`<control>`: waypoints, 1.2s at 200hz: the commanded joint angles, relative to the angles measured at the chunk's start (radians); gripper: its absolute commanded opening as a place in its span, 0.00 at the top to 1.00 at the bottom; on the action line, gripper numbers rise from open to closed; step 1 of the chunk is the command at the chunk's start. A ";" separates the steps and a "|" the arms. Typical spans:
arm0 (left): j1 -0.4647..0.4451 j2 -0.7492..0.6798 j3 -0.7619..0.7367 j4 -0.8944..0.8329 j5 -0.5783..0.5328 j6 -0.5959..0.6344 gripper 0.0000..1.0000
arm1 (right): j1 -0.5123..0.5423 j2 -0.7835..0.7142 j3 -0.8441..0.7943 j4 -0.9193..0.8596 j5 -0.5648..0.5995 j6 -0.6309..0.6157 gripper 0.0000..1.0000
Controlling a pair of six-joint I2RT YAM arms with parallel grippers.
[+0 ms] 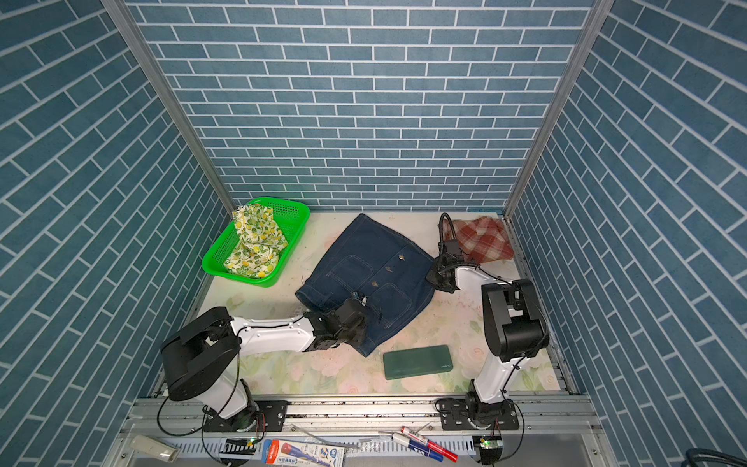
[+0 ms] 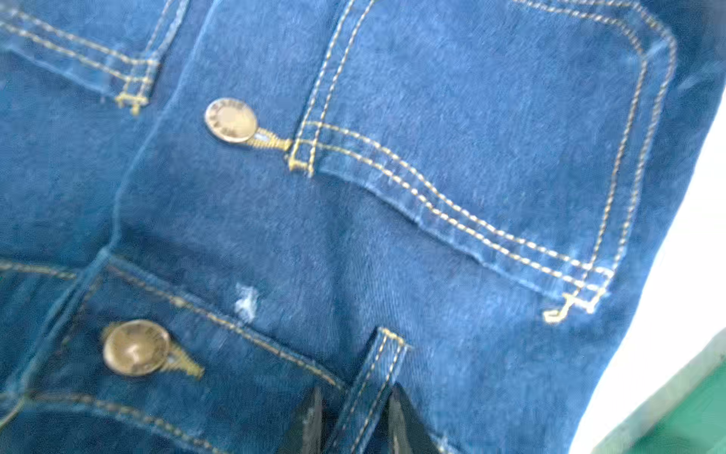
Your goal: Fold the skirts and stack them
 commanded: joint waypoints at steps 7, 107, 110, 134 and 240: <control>0.017 -0.012 -0.032 -0.137 -0.011 -0.016 0.70 | 0.044 0.037 0.118 -0.024 0.024 -0.062 0.98; -0.017 0.101 0.037 -0.002 0.088 -0.026 0.69 | -0.017 0.097 0.412 -0.202 0.056 -0.237 1.00; -0.020 0.103 0.041 0.002 0.088 -0.024 0.68 | -0.019 0.095 0.416 -0.207 0.057 -0.243 1.00; -0.036 0.111 0.068 0.038 0.110 -0.006 0.60 | -0.037 0.082 0.461 -0.235 0.063 -0.285 1.00; 0.226 -0.160 -0.020 -0.146 -0.137 0.100 0.30 | -0.075 0.085 0.562 -0.276 0.026 -0.384 1.00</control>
